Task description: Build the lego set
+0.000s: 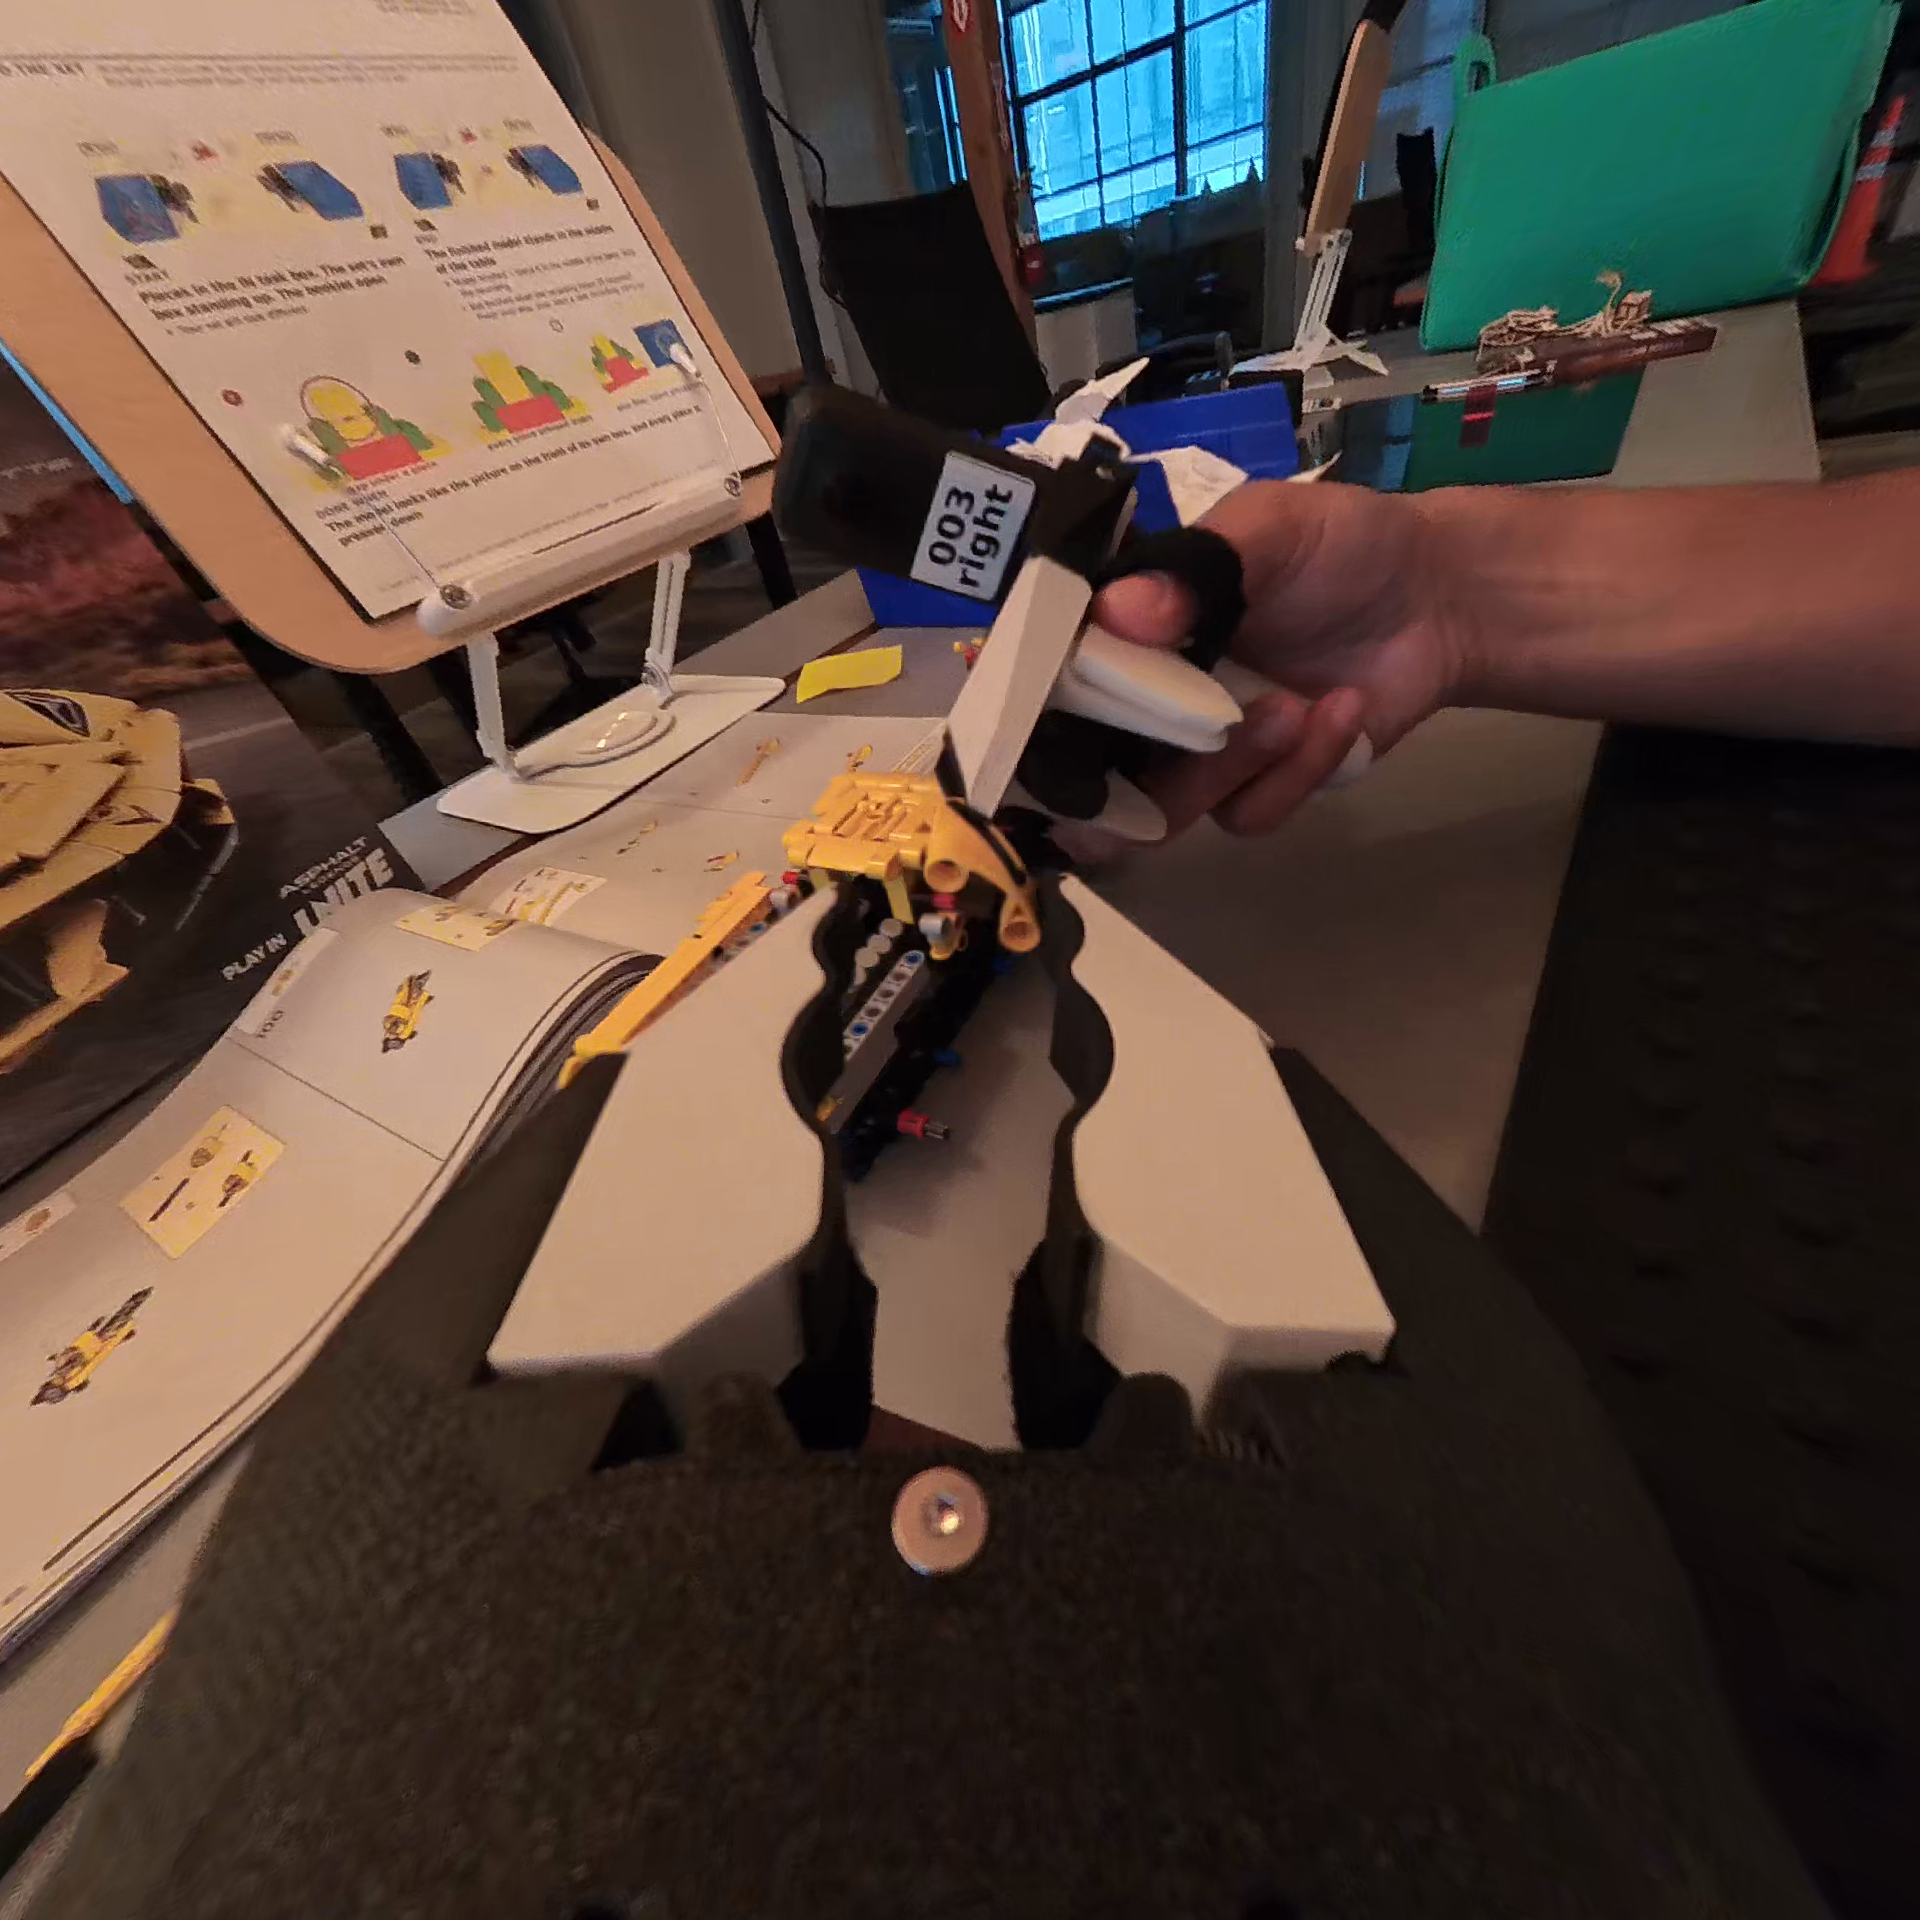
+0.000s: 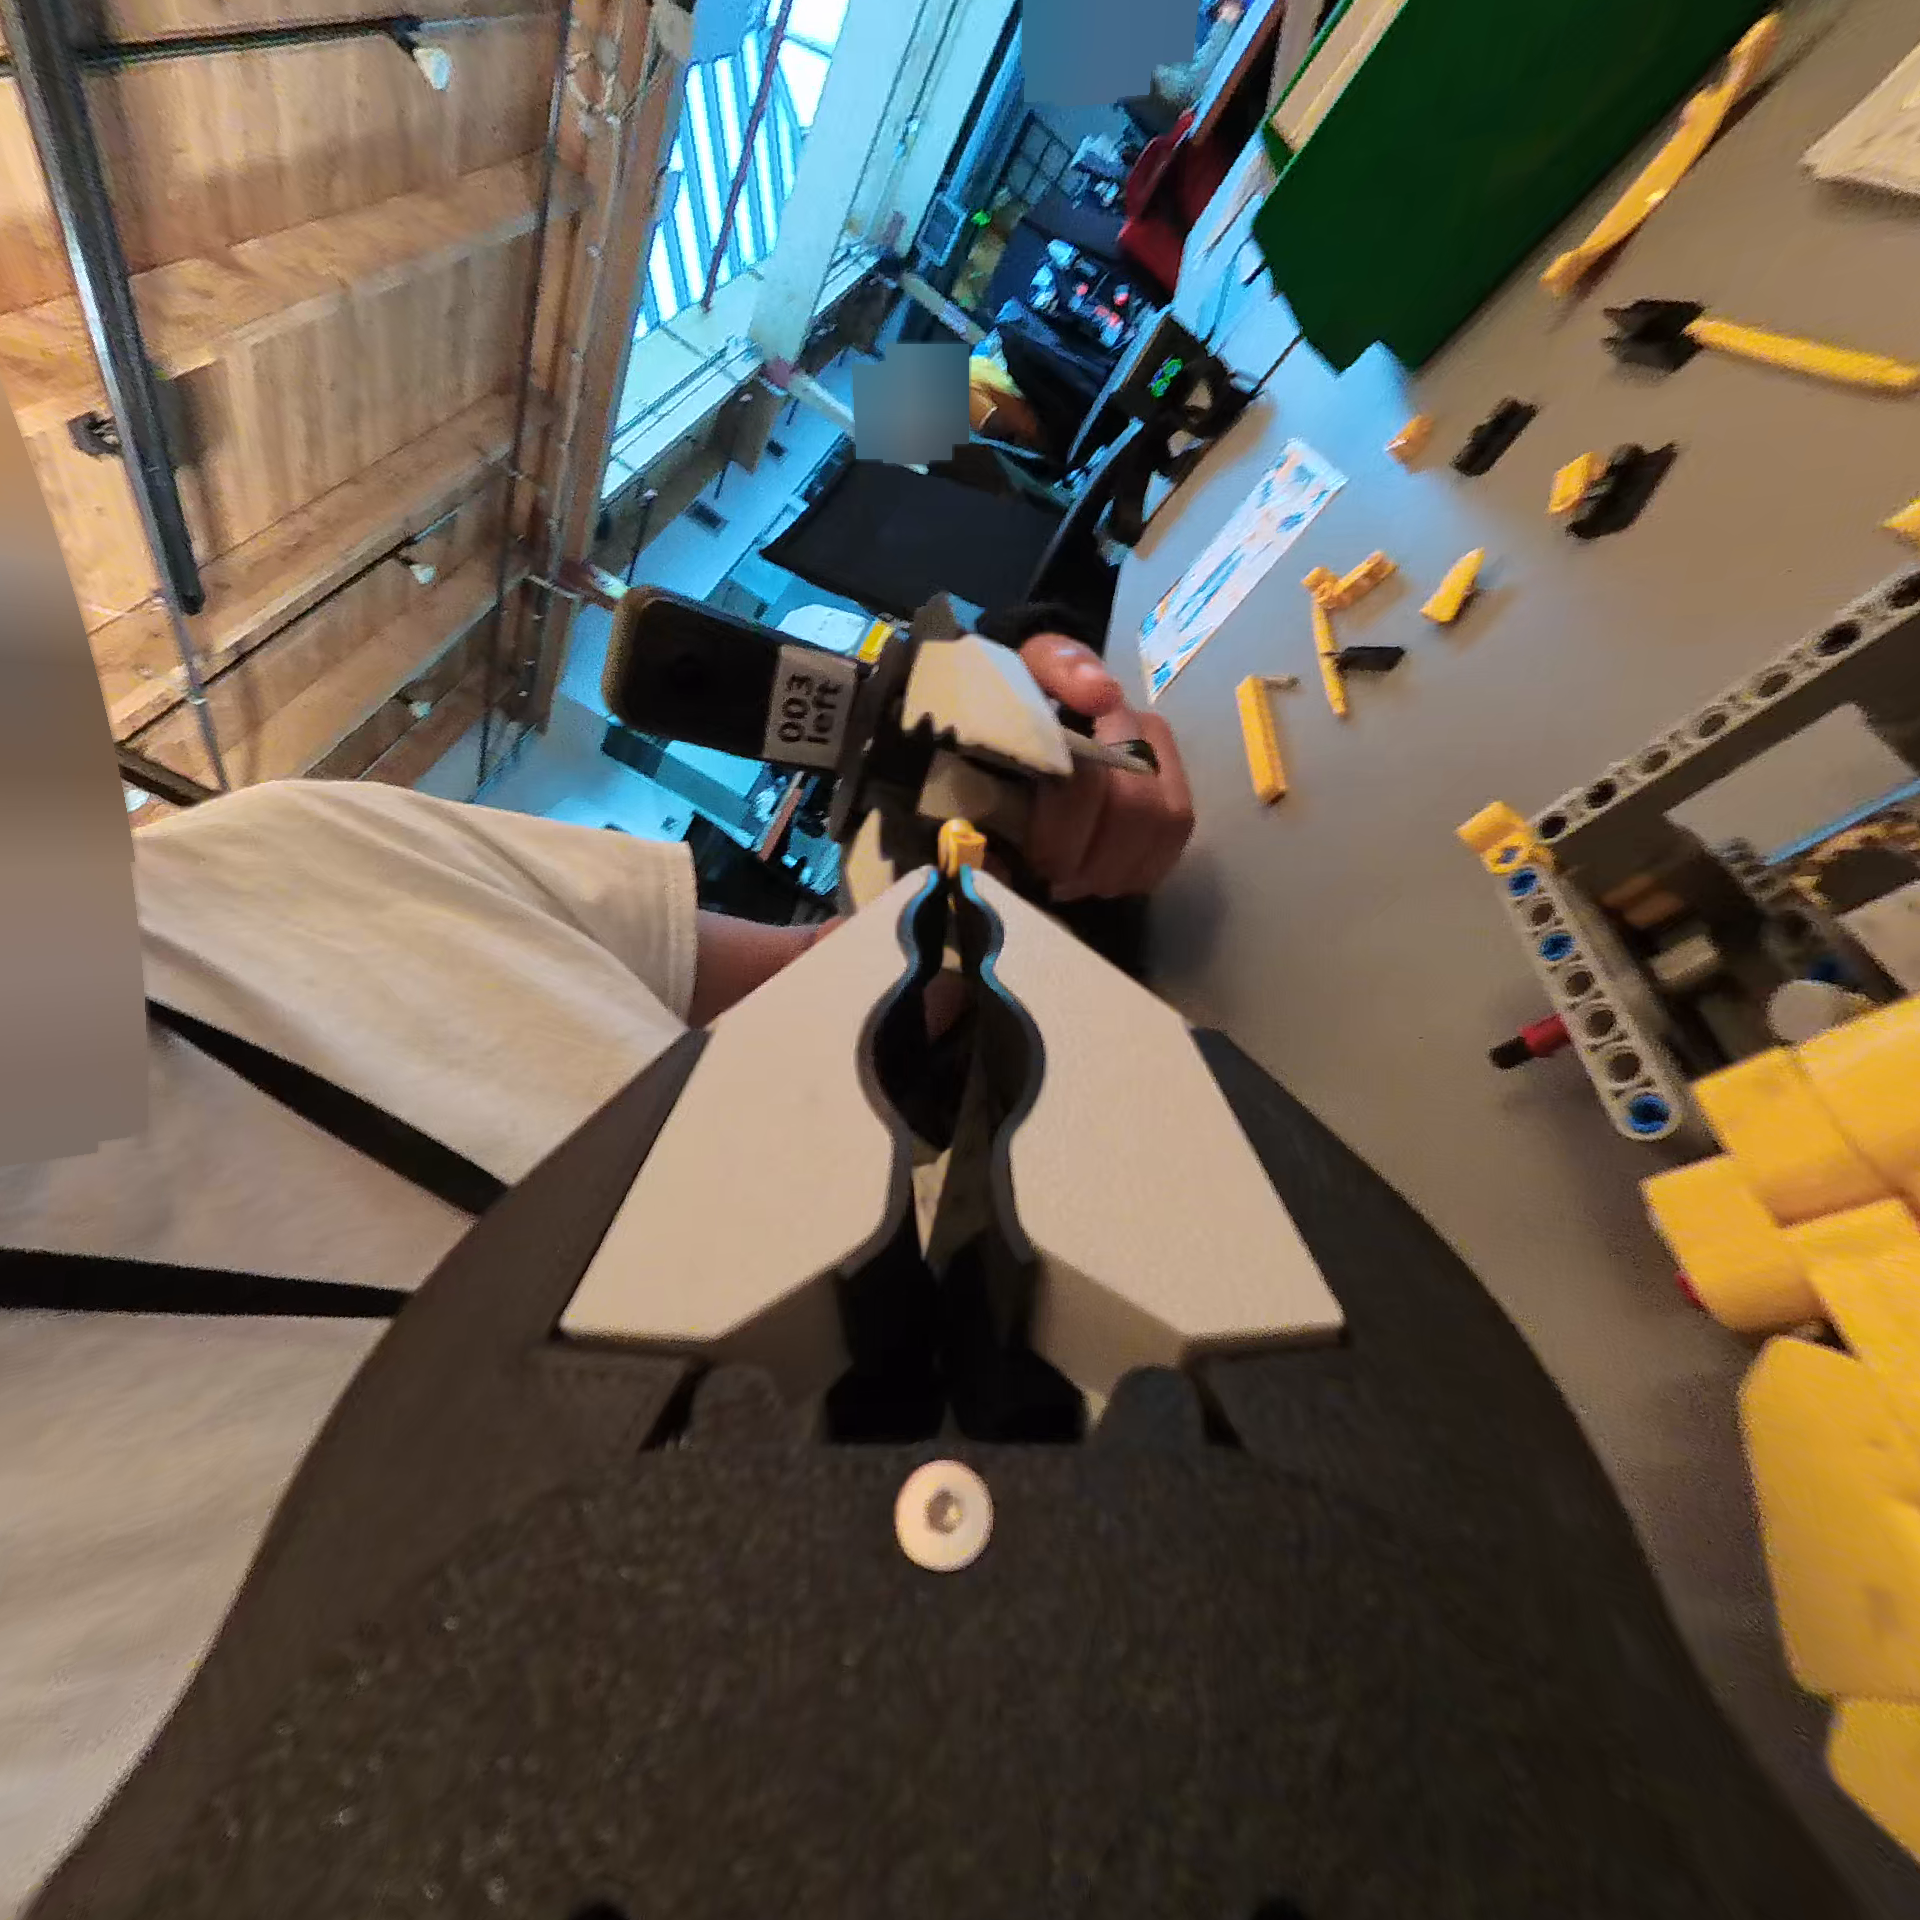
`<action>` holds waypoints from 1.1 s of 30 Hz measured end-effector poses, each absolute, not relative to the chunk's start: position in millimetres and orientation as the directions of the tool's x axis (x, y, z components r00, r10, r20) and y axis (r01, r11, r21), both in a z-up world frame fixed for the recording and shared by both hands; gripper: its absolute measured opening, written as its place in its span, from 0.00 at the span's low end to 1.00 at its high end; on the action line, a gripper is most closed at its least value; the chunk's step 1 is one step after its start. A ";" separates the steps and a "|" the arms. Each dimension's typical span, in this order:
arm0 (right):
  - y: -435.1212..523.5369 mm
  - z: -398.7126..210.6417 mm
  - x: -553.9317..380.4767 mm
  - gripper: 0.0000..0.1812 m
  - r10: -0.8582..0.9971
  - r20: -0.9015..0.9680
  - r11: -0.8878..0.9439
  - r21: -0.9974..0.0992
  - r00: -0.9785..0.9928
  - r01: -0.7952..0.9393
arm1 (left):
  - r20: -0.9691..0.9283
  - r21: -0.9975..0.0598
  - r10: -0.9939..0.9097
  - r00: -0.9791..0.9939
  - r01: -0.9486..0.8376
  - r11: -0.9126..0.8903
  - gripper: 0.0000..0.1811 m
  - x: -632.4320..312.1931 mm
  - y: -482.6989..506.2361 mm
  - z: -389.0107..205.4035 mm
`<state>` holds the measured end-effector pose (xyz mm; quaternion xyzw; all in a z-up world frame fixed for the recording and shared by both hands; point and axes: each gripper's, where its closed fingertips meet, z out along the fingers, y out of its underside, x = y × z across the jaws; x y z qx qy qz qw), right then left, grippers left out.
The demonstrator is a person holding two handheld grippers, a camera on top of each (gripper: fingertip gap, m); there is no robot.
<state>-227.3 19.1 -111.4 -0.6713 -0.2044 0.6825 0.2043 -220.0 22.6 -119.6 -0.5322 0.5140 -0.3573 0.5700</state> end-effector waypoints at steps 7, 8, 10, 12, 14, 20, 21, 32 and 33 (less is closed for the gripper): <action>20.7 -111.8 -227.5 0.00 0.551 -0.834 -0.834 -0.551 -0.002 -0.012 | -0.198 -0.973 -0.969 0.148 -0.149 0.176 0.04 -218.2 12.5 -123.9; 21.0 -111.2 -227.6 0.00 0.551 -0.834 -0.834 -0.551 -0.002 -0.016 | -0.188 -0.975 -0.971 0.147 -0.145 0.167 0.04 -218.6 12.6 -123.3; 21.0 -110.6 -227.8 0.00 0.551 -0.835 -0.834 -0.551 -0.005 -0.019 | -0.139 -0.984 -0.981 0.135 -0.132 0.121 0.04 -218.9 12.5 -122.5; 22.5 -108.8 -228.6 0.00 0.579 -0.815 -0.815 -0.579 0.006 -0.031 | -0.072 -0.992 -0.989 0.127 -0.113 0.058 0.04 -219.7 14.2 -120.9; 25.6 -108.2 -228.0 0.04 0.640 -0.766 -0.766 -0.642 0.061 -0.035 | 0.024 -0.997 -0.991 0.129 -0.073 -0.033 0.04 -222.8 19.7 -117.0; 76.7 -86.7 -176.0 0.16 0.738 -0.483 -0.445 -0.873 0.470 -0.199 | 0.316 -0.948 -0.909 0.271 0.112 -0.296 0.03 -256.7 75.9 -109.1; 87.8 -84.2 -158.6 0.17 0.710 -0.406 -0.360 -0.912 0.576 -0.199 | 0.340 -0.940 -0.890 0.304 0.127 -0.316 0.04 -263.4 85.9 -111.4; 117.8 -98.8 -99.5 0.24 0.513 -0.121 -0.202 -0.979 0.850 -0.018 | 0.430 -0.902 -0.838 0.334 0.139 -0.408 0.04 -274.8 110.2 -123.8; 117.7 -101.0 -101.6 0.24 0.519 -0.131 -0.214 -0.977 0.844 -0.020 | 0.421 -0.907 -0.844 0.334 0.125 -0.403 0.04 -273.1 109.0 -125.0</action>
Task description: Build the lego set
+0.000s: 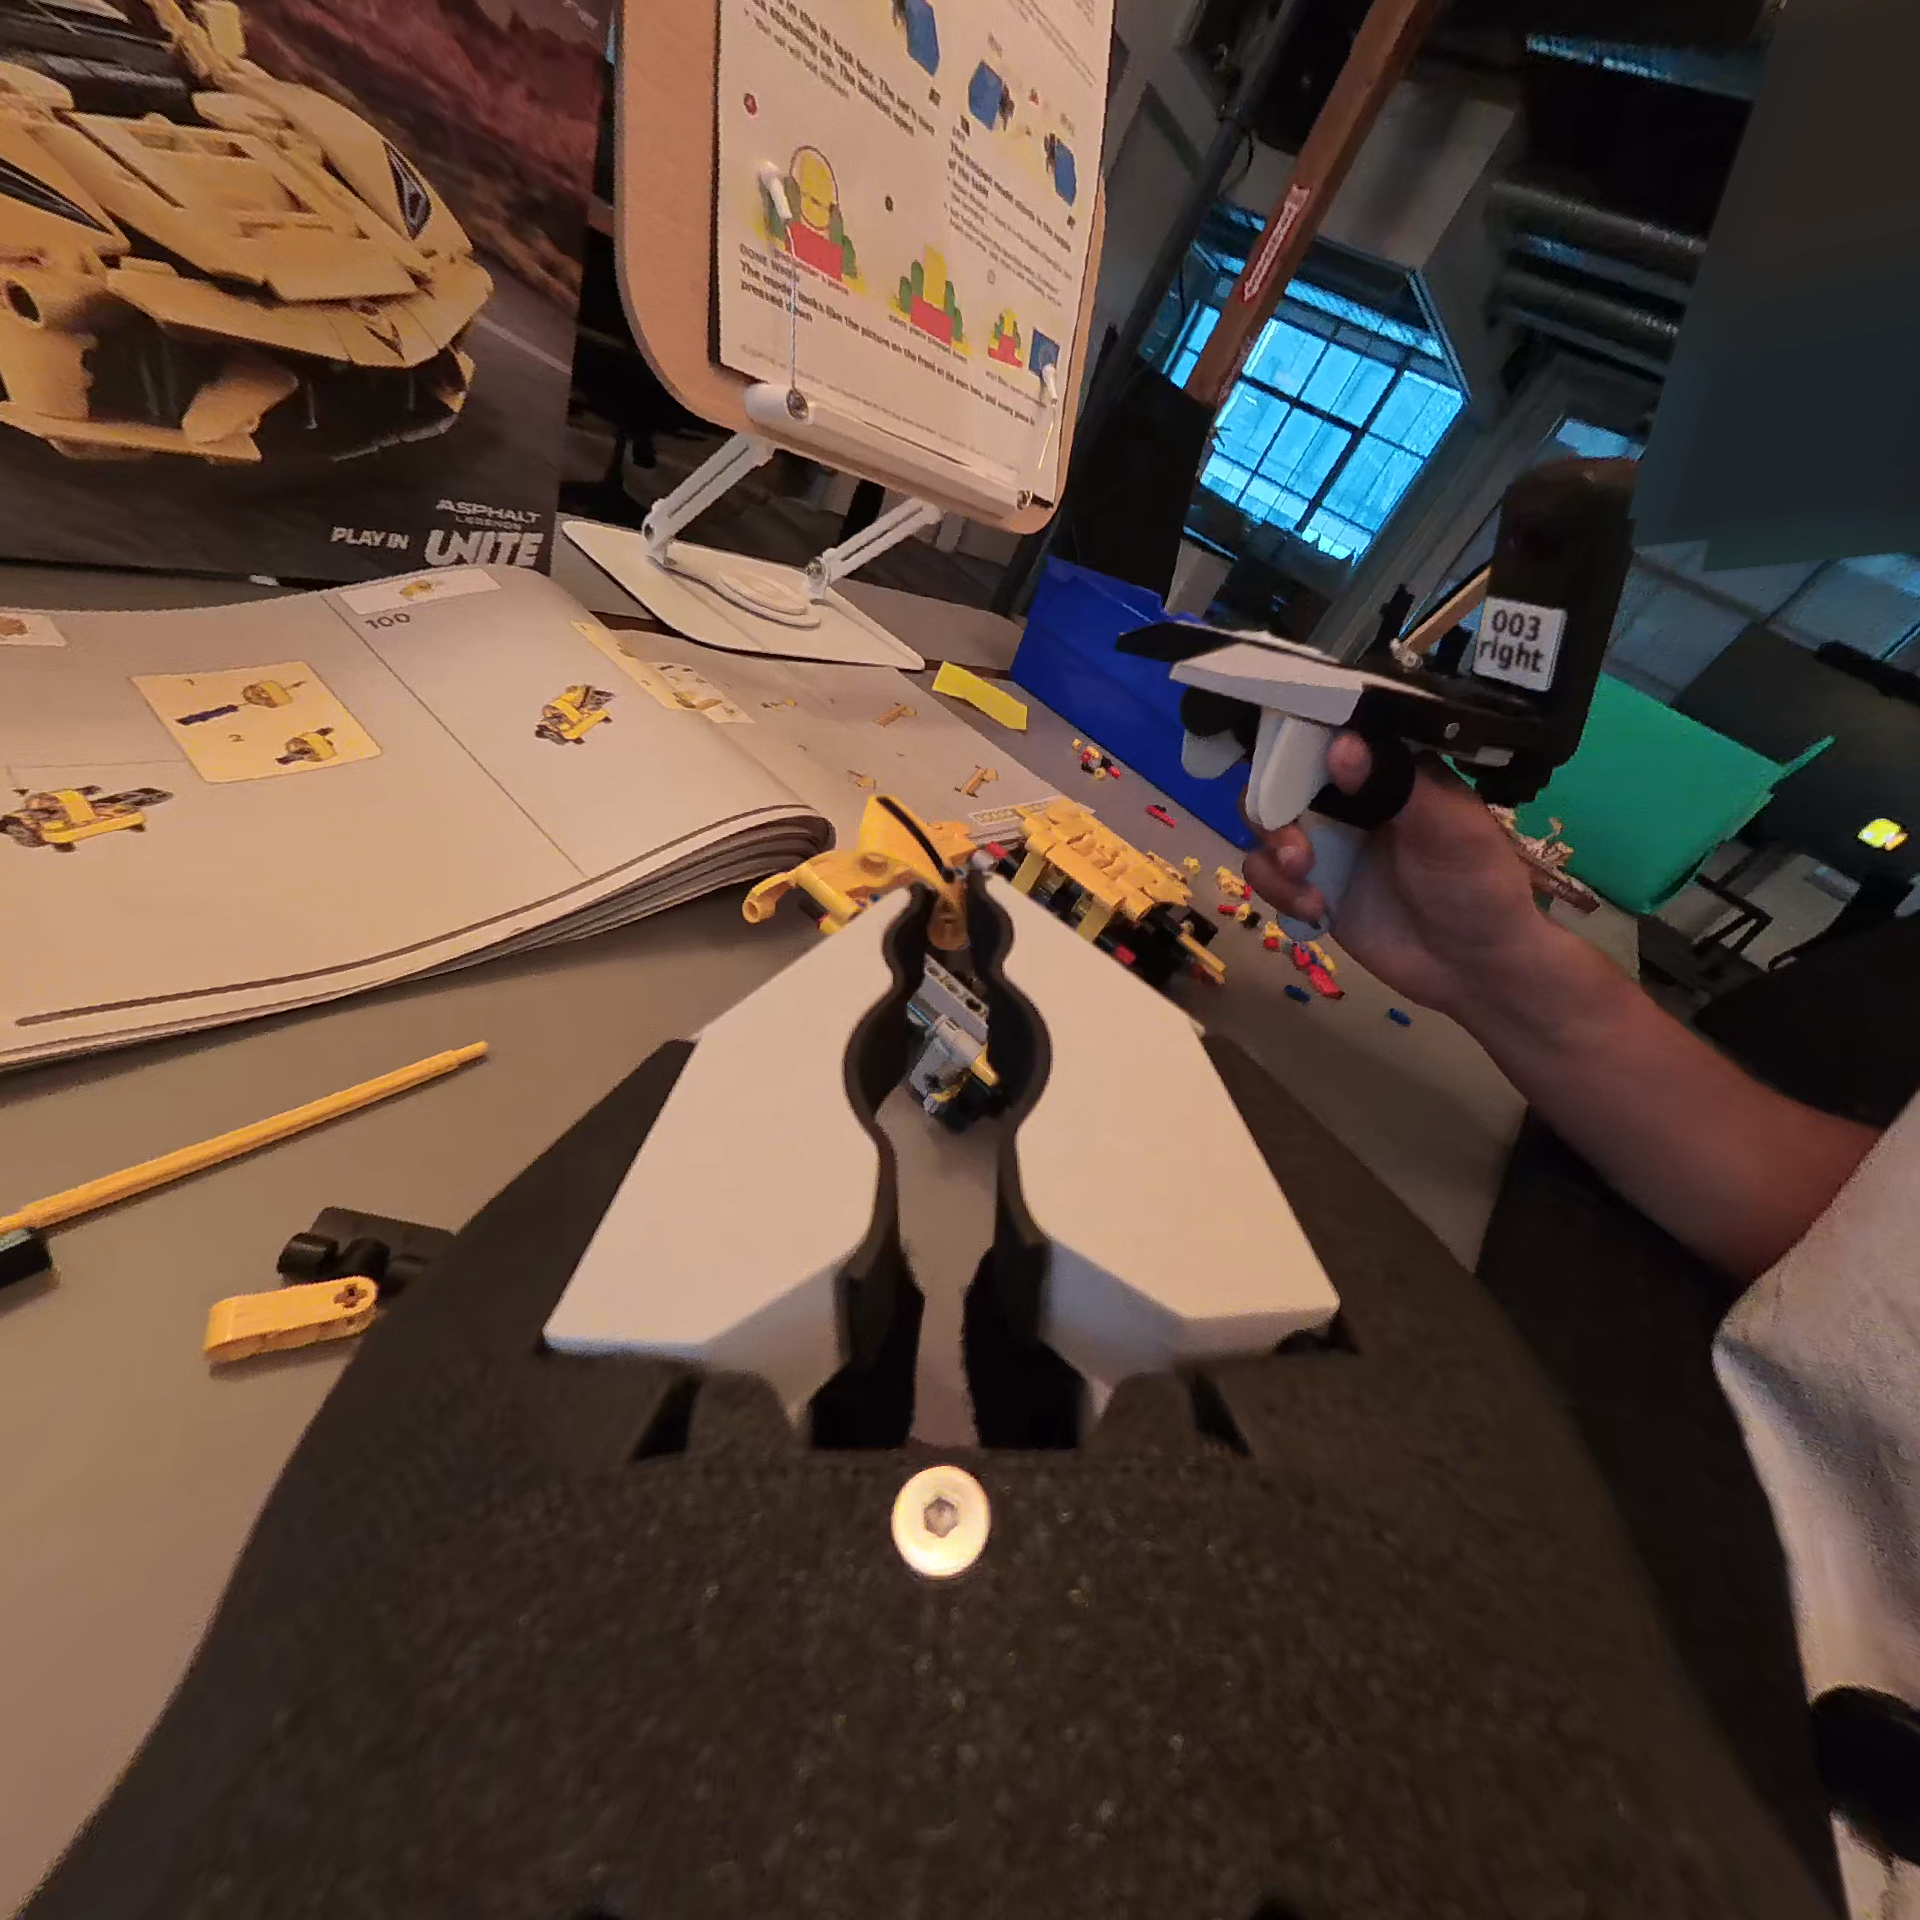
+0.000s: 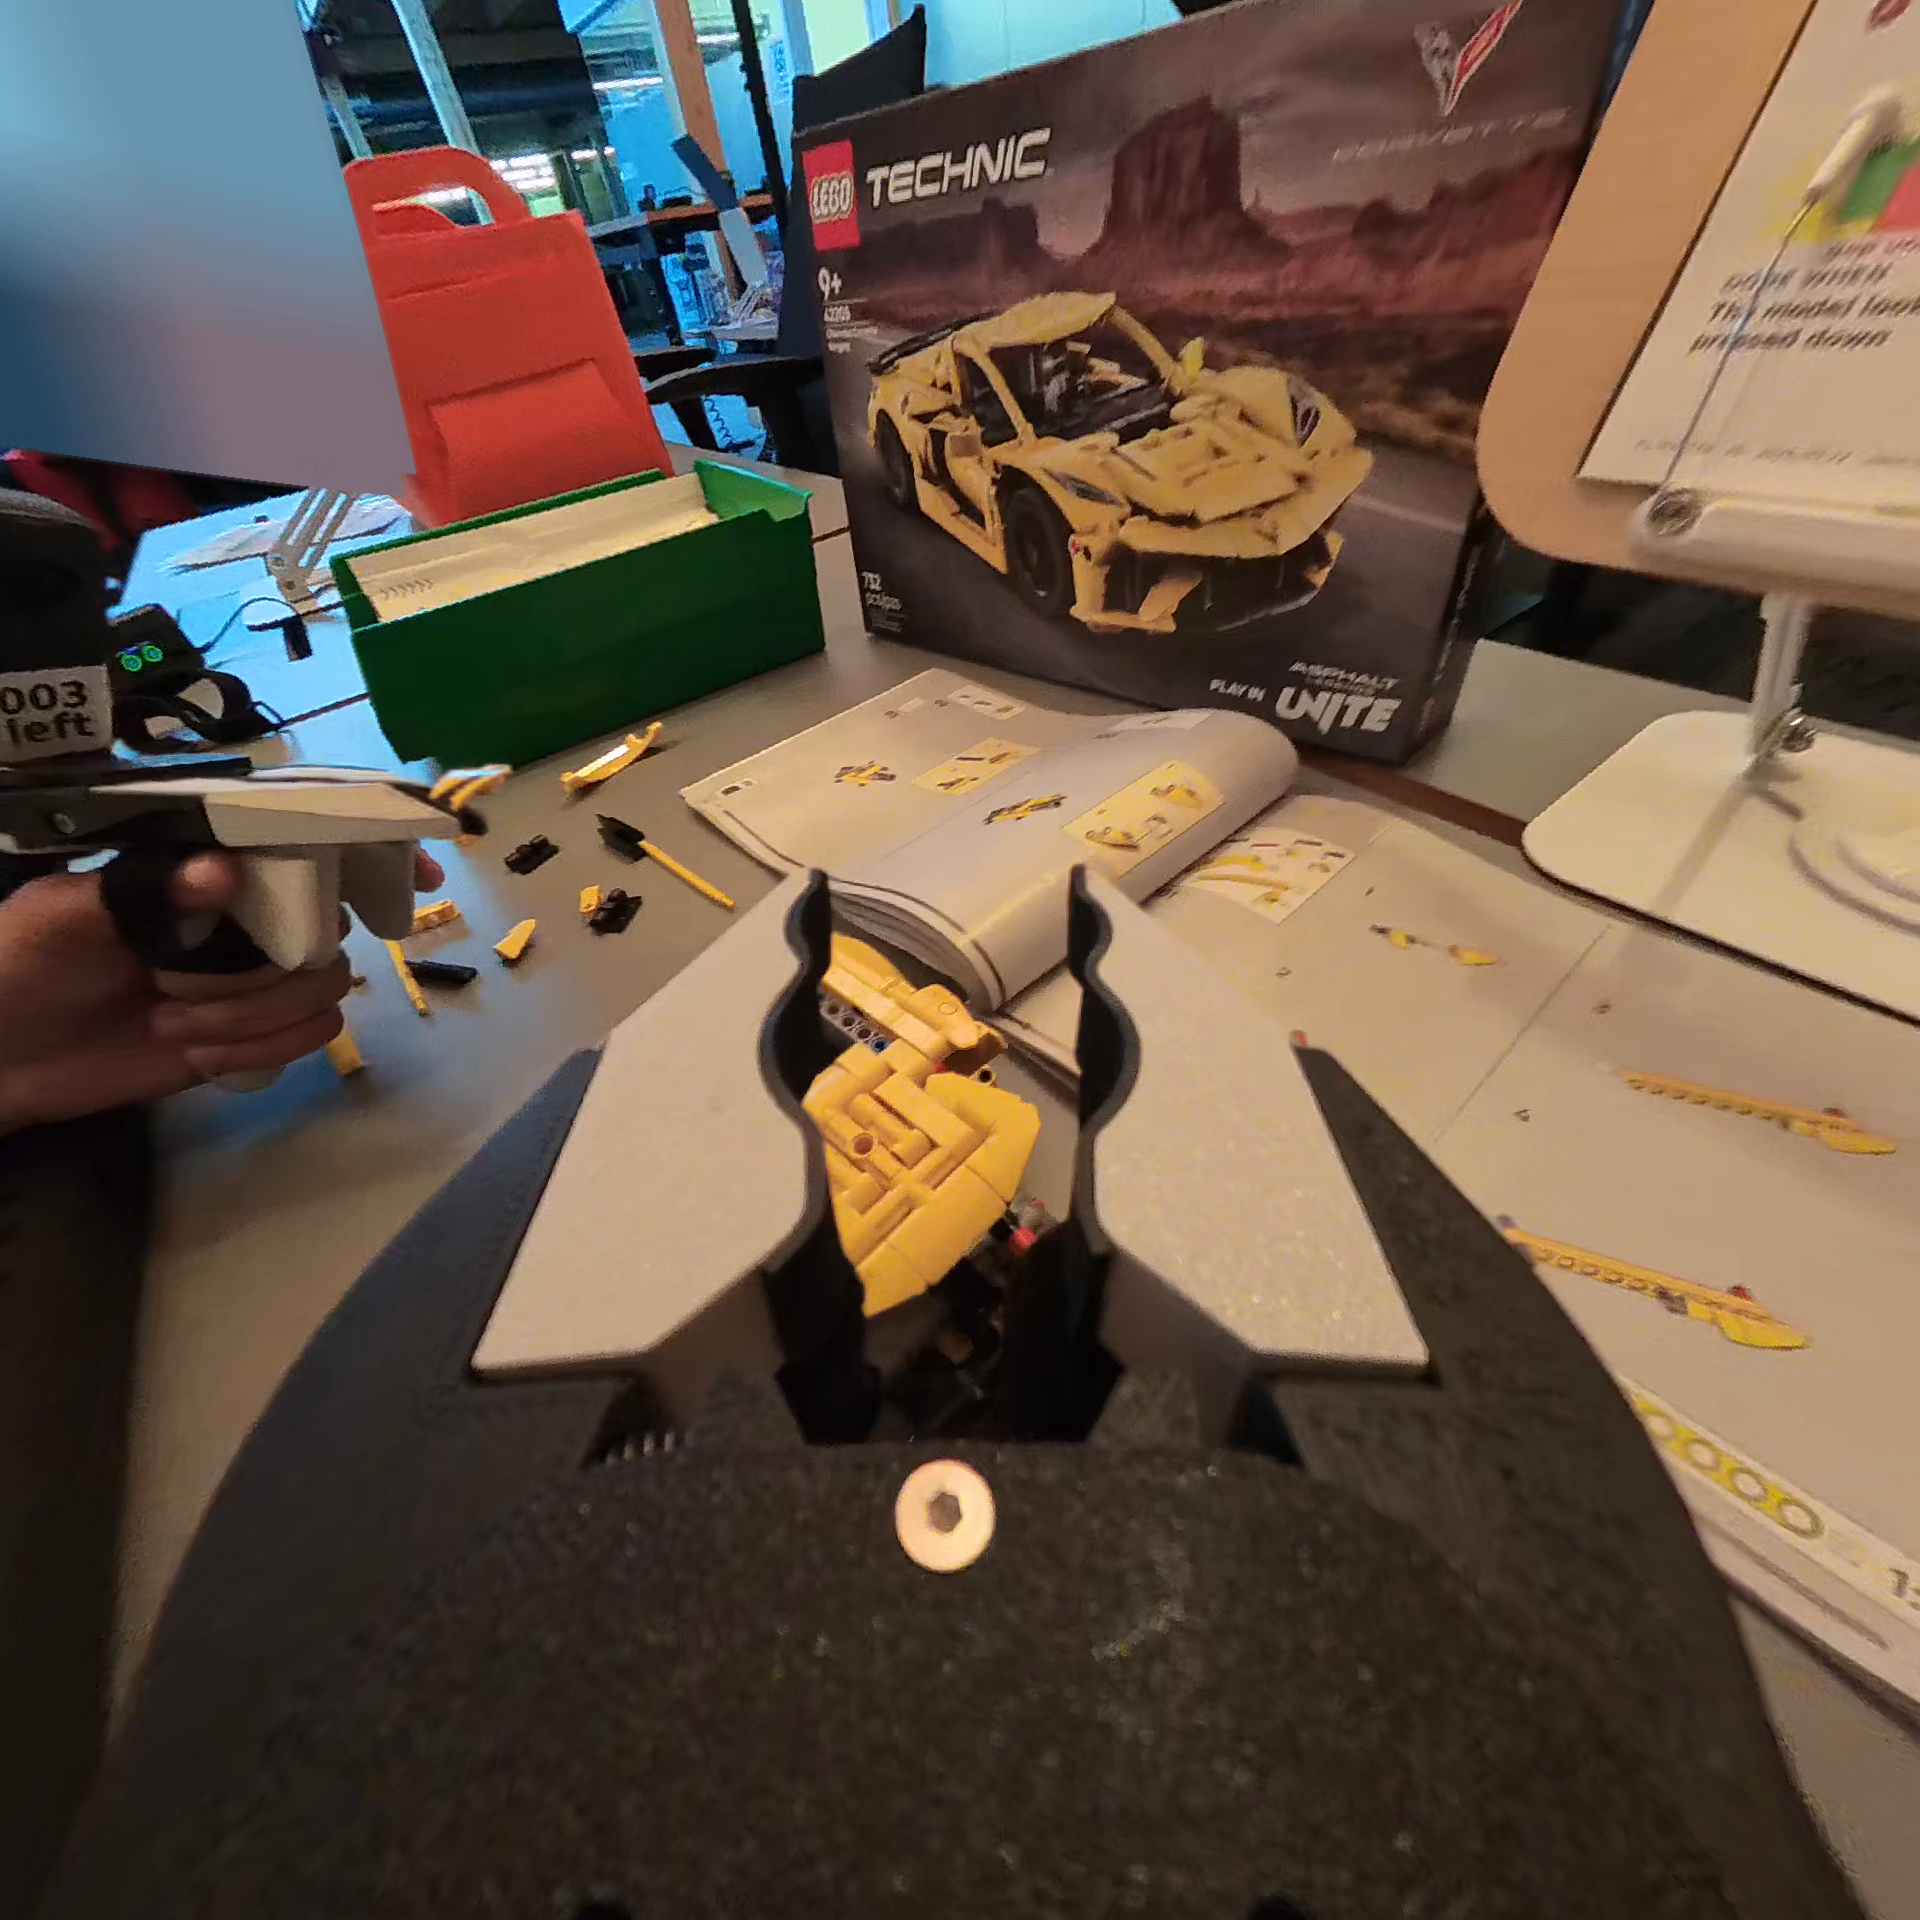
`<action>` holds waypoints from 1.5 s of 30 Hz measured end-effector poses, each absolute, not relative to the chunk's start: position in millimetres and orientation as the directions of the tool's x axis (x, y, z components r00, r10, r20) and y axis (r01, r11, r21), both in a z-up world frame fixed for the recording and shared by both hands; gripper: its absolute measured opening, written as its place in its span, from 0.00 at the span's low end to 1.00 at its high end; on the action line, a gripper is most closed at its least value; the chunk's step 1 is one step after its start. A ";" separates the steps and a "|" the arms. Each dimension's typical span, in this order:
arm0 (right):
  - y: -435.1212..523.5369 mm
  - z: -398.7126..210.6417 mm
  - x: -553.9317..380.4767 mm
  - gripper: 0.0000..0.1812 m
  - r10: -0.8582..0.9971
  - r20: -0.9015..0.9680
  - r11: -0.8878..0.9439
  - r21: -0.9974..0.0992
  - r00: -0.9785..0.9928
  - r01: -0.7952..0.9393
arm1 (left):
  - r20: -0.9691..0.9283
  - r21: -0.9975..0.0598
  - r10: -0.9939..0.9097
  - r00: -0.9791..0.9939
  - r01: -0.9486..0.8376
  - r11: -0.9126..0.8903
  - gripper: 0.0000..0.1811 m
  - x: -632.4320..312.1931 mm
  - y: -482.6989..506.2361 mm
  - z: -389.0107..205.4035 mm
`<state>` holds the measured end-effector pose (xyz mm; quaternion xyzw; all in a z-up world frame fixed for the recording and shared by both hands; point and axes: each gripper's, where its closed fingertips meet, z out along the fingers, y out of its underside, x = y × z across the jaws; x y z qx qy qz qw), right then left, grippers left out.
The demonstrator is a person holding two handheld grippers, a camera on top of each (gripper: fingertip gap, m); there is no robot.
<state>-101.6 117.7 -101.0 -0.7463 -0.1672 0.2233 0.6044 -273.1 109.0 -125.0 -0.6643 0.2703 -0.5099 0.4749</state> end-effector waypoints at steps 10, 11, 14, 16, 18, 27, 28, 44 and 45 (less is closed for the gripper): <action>117.4 -116.7 -110.9 0.19 0.552 -0.187 -0.284 -0.958 0.812 -0.028 | 0.323 -0.944 -0.882 0.345 0.044 -0.328 0.03 -266.4 100.8 -129.7; 116.7 -116.7 -111.7 0.19 0.556 -0.192 -0.289 -0.957 0.809 -0.028 | 0.313 -0.946 -0.885 0.345 0.032 -0.322 0.04 -265.4 99.6 -130.9; 112.7 -110.0 -116.7 0.18 0.582 -0.208 -0.280 -0.959 0.786 -0.047 | 0.264 -0.961 -0.904 0.336 0.012 -0.276 0.04 -262.6 93.4 -129.2; 106.0 -106.6 -127.9 0.17 0.635 -0.214 -0.283 -0.959 0.742 -0.035 | 0.216 -0.973 -0.924 0.314 -0.004 -0.229 0.04 -258.9 85.3 -126.7; 93.8 -104.0 -147.0 0.18 0.718 -0.222 -0.286 -0.958 0.659 -0.011 | 0.150 -0.987 -0.950 0.273 -0.022 -0.162 0.03 -253.4 72.6 -122.9; 15.0 -116.5 -225.2 0.18 0.952 -0.229 -0.266 -0.948 0.202 0.178 | -0.131 -0.987 -0.991 0.032 -0.096 0.128 0.04 -229.6 6.5 -125.7; 8.6 -117.7 -228.3 0.18 0.955 -0.247 -0.276 -0.943 0.165 0.186 | -0.142 -0.986 -0.990 0.016 -0.091 0.140 0.04 -228.7 2.3 -125.6; 1.9 -108.1 -236.5 0.03 0.925 -0.373 -0.379 -0.919 0.077 0.110 | -0.167 -0.978 -0.985 0.047 -0.133 0.159 0.10 -220.9 -0.9 -131.4; 2.3 -103.1 -230.2 0.03 0.935 -0.343 -0.352 -0.931 0.092 0.101 | -0.131 -0.981 -0.991 0.023 -0.151 0.126 0.14 -219.4 -3.1 -136.5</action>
